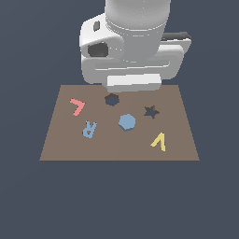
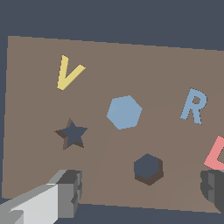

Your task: Insert a designated object into the corresponding slot on a board.

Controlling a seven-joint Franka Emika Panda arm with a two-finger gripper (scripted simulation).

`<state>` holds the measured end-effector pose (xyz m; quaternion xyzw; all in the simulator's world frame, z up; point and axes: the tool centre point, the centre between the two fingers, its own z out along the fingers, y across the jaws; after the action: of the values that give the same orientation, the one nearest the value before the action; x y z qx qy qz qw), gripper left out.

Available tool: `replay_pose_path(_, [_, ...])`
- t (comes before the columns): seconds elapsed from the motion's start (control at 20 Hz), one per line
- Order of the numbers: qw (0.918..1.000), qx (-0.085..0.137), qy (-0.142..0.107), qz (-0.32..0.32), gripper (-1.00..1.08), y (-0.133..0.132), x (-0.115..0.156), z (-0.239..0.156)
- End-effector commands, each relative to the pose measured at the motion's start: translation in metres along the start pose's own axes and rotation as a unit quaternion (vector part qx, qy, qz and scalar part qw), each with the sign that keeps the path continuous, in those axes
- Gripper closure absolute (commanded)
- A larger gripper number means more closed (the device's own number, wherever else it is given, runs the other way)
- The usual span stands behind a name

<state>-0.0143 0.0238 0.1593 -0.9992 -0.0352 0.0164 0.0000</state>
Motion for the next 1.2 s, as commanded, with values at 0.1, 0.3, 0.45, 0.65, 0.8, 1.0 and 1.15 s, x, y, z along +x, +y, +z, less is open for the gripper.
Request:
replay_pose_path(0.1, [1.0,0.0,0.0,0.001,-0.92,0.0,0.0,0.0])
replay_pose_path(0.3, [0.9999,0.0,0.0,0.012,-0.92,-0.001,0.001,0.002])
replay_pose_path(0.45, [0.9996,0.0,0.001,0.027,-0.92,-0.001,0.001,0.004])
replay_pose_path(0.65, [0.9984,0.001,0.001,0.057,-0.92,-0.002,0.003,0.009])
replay_pose_path(0.8, [0.9962,0.001,0.002,0.087,-0.92,-0.003,0.005,0.014])
replay_pose_path(1.0, [0.9907,0.002,0.003,0.136,-0.92,-0.005,0.008,0.022])
replay_pose_path(1.15, [0.9836,0.002,0.004,0.18,-0.92,-0.006,0.011,0.029])
